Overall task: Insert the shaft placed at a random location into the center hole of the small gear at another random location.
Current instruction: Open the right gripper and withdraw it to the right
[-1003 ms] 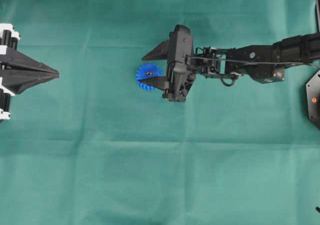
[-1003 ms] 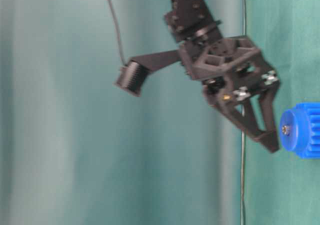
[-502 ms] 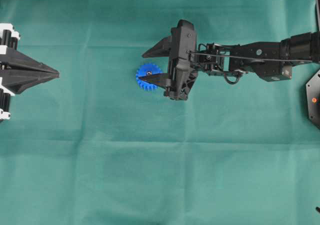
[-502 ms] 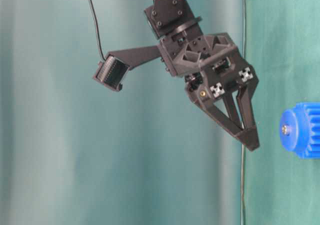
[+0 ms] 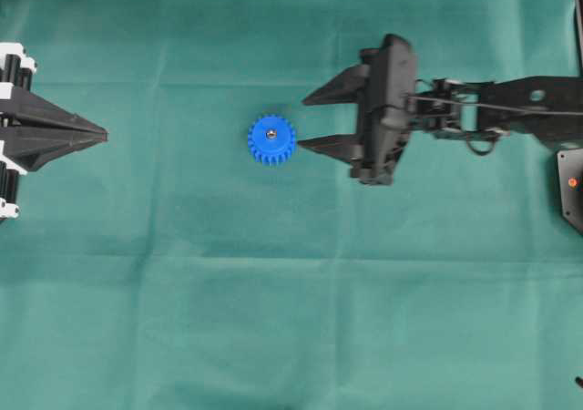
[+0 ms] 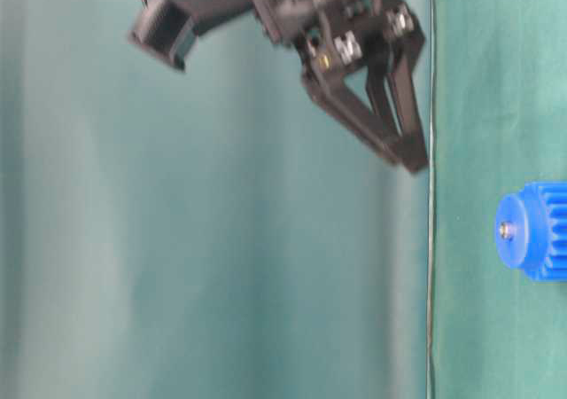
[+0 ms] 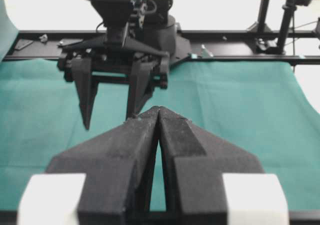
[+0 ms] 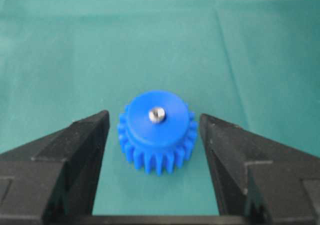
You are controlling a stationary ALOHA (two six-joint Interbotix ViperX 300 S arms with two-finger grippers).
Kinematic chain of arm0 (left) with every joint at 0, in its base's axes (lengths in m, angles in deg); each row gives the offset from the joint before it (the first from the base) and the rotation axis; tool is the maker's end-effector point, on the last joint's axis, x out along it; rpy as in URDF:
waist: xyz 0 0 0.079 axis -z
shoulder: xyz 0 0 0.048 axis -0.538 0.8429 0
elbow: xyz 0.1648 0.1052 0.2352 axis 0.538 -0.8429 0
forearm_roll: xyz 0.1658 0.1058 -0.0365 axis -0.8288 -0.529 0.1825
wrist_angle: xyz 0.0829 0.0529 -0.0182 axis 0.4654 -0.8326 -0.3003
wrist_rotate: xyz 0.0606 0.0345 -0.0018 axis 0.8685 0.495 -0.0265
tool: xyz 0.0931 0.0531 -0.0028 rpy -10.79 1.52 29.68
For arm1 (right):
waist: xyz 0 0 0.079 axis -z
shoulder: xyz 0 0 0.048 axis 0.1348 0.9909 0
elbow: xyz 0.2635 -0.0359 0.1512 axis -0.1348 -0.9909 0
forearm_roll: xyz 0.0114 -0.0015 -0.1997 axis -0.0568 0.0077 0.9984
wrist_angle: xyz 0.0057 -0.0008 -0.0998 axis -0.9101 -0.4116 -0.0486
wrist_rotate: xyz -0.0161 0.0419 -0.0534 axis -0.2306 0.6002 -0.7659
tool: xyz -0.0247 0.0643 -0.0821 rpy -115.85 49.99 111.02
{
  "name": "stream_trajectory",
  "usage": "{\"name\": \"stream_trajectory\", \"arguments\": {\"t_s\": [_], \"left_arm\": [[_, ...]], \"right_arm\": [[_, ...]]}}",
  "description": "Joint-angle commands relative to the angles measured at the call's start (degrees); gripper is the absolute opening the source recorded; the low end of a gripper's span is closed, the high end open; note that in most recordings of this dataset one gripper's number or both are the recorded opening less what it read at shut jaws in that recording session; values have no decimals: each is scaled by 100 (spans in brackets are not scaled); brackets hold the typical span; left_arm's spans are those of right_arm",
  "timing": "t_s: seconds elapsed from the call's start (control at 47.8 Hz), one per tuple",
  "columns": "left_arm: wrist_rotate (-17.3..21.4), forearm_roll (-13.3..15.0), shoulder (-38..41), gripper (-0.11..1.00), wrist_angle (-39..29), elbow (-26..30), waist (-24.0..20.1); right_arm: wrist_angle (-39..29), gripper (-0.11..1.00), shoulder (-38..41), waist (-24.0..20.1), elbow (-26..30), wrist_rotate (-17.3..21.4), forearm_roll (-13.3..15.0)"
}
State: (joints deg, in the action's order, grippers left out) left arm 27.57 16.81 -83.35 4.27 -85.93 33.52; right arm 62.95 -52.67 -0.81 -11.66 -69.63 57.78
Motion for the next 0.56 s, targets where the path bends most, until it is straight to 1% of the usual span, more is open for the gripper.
{"name": "stream_trajectory", "arguments": {"t_s": [0.0, 0.314, 0.543], "left_arm": [[-9, -9, 44, 0, 44, 79, 9], [-9, 0, 44, 0, 26, 79, 9], [-9, -9, 44, 0, 26, 79, 0]], "right_arm": [[26, 72, -431, -9, -185, 0, -9], [-123, 72, -1600, -9, -1055, 9, -18], [-237, 72, -2188, -9, -1406, 9, -132]]}}
